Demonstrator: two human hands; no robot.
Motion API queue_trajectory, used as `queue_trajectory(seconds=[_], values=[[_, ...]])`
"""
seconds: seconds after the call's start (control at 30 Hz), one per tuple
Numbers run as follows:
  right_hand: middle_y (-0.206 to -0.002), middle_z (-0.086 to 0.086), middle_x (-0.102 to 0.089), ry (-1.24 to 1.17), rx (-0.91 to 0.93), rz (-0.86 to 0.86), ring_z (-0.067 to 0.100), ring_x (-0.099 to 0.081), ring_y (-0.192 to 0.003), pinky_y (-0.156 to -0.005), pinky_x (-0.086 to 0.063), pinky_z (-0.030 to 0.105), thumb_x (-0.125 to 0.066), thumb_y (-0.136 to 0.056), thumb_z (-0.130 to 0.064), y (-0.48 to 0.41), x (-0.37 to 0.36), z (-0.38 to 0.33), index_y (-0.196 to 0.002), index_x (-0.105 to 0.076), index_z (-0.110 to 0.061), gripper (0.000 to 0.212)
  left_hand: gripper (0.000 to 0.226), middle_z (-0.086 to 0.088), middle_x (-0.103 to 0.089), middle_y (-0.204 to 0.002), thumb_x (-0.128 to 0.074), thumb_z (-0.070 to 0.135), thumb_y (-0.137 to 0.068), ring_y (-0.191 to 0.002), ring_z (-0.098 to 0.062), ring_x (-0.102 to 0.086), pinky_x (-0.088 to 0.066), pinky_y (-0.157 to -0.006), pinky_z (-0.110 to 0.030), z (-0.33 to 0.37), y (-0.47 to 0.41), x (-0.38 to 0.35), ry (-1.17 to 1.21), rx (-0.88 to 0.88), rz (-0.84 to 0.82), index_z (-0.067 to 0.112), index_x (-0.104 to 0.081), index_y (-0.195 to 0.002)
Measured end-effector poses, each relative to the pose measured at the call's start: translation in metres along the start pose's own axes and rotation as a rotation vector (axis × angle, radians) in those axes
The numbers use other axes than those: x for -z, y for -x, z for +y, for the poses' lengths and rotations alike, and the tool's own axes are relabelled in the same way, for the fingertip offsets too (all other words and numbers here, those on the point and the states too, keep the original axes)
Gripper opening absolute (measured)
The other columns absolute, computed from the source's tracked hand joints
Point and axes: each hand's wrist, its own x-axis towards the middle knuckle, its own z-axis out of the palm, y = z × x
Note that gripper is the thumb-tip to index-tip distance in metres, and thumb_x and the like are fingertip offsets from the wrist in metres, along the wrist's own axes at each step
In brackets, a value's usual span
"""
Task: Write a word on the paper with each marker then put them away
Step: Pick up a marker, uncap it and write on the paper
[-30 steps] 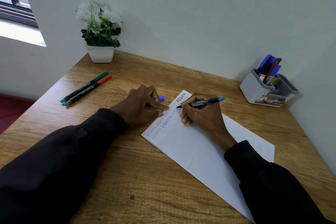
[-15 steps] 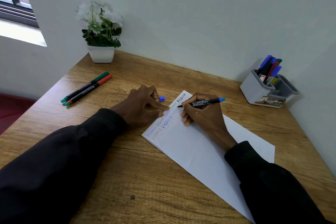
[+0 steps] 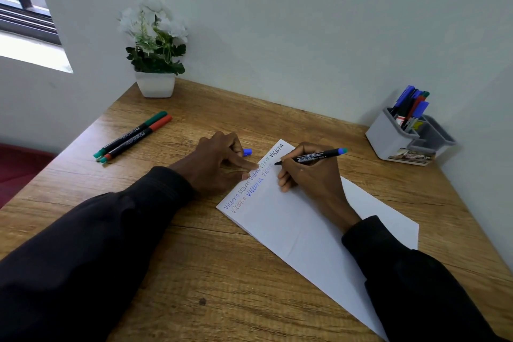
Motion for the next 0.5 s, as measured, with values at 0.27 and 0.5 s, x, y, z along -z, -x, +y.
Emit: queue_trajectory(seconds=[0.27, 0.5], values=[[-0.068, 0.021, -0.071, -0.128, -0.059, -0.024, 0.027, -0.066, -0.052, -0.048, -0.053, 0.031, -0.063, -0.094, 0.007, -0.006, 0.006, 0.003, -0.088, -0.066, 0.011, 0.008, 0.029, 0.011, -0.045, -0.097, -0.076, 0.028, -0.080, -0.090, -0.007, -0.041, -0.035, -0.071, -0.021, -0.003, 0.000, 0.001, -0.010, 0.007, 0.074, 0.049, -0.060, -0.094], [-0.073, 0.020, -0.071, -0.293, -0.112, -0.104, 0.023, -0.066, -0.056, -0.051, -0.055, 0.027, -0.064, -0.096, 0.003, -0.009, 0.012, -0.001, -0.092, -0.066, 0.005, 0.005, 0.036, 0.004, -0.053, -0.106, -0.078, 0.031, -0.078, -0.097, -0.011, -0.049, -0.048, -0.078, -0.023, -0.016, -0.002, 0.004, 0.045, 0.185, 0.280, 0.026, -0.070, -0.113]])
